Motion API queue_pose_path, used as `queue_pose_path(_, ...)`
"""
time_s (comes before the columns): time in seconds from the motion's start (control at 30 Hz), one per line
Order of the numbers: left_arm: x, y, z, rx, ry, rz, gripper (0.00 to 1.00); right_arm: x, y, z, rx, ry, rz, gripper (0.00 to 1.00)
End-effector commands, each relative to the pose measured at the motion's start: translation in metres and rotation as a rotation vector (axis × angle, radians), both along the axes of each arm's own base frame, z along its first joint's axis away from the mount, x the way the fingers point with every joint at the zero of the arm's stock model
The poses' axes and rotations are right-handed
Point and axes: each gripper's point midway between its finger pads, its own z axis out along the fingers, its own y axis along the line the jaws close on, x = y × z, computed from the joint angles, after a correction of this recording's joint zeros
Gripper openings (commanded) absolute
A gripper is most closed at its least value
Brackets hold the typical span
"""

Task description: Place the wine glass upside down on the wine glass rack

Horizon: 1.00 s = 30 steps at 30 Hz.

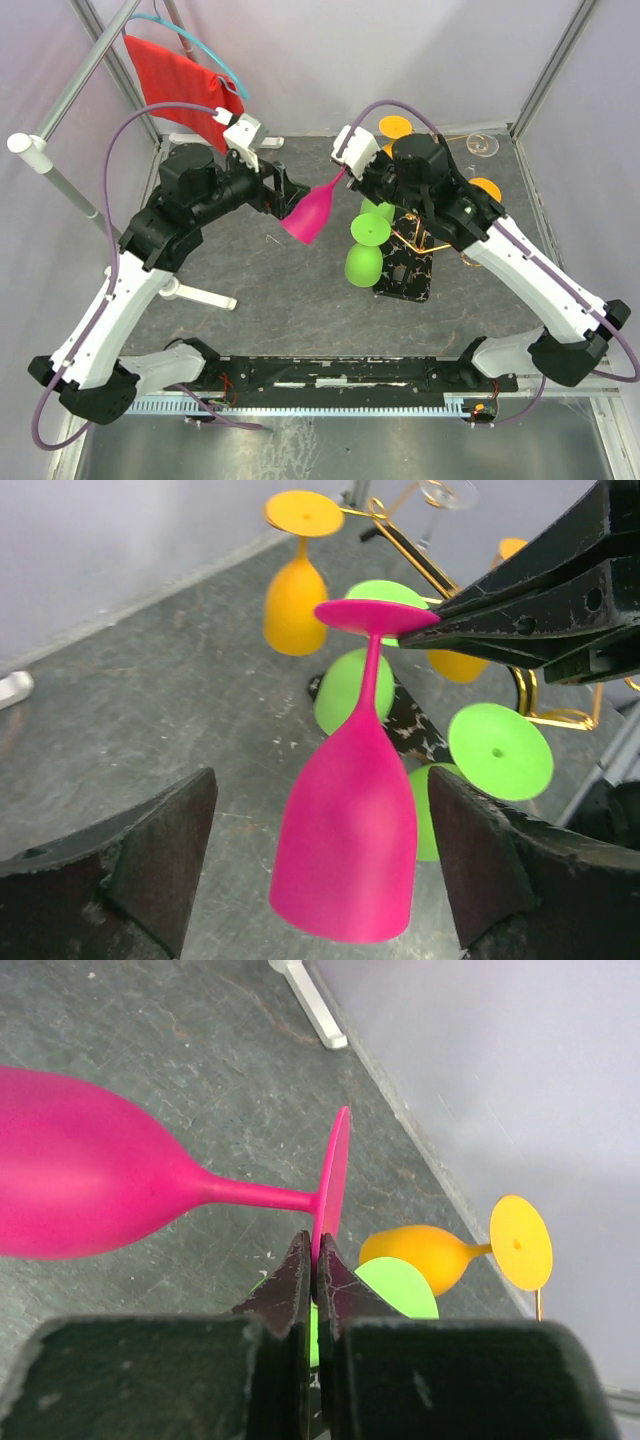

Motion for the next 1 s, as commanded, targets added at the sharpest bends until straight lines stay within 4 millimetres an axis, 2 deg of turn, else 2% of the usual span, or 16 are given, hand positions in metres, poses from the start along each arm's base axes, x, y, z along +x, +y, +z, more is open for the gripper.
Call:
queue_pose_path(0.0, -0.013, -0.02, 0.019, -0.04, -0.074, -0.152, 0.86, -0.015, 0.009, 0.058, 0.125, -0.212, 0.08, 0.01)
queue_pose_path(0.1, -0.01, -0.024, 0.011, -0.034, -0.061, -0.162, 0.79, -0.022, 0.017, 0.062, 0.122, -0.25, 0.106, 0.01)
queue_pose_path(0.4, -0.011, -0.034, 0.003, -0.041, -0.044, -0.205, 0.65, -0.036, 0.044, 0.064, 0.116, -0.295, 0.164, 0.01)
queue_pose_path(0.6, -0.007, -0.035, -0.017, -0.012, 0.001, -0.204, 0.48, -0.04, 0.052, 0.062, 0.095, -0.32, 0.171, 0.01)
queue_pose_path(0.8, -0.01, -0.035, -0.022, -0.003, 0.011, -0.215, 0.31, -0.04, 0.051, 0.064, 0.084, -0.337, 0.146, 0.01)
queue_pose_path(0.87, -0.011, -0.035, -0.022, -0.002, 0.011, -0.22, 0.22, -0.04, 0.048, 0.066, 0.093, -0.341, 0.13, 0.08)
queue_pose_path(0.93, -0.011, -0.035, -0.023, -0.002, 0.011, -0.221, 0.06, -0.039, 0.044, 0.066, 0.099, -0.344, 0.11, 0.2)
queue_pose_path(0.97, -0.011, -0.034, -0.023, -0.002, 0.009, -0.216, 0.03, -0.039, 0.042, 0.067, 0.103, -0.347, 0.102, 0.26)
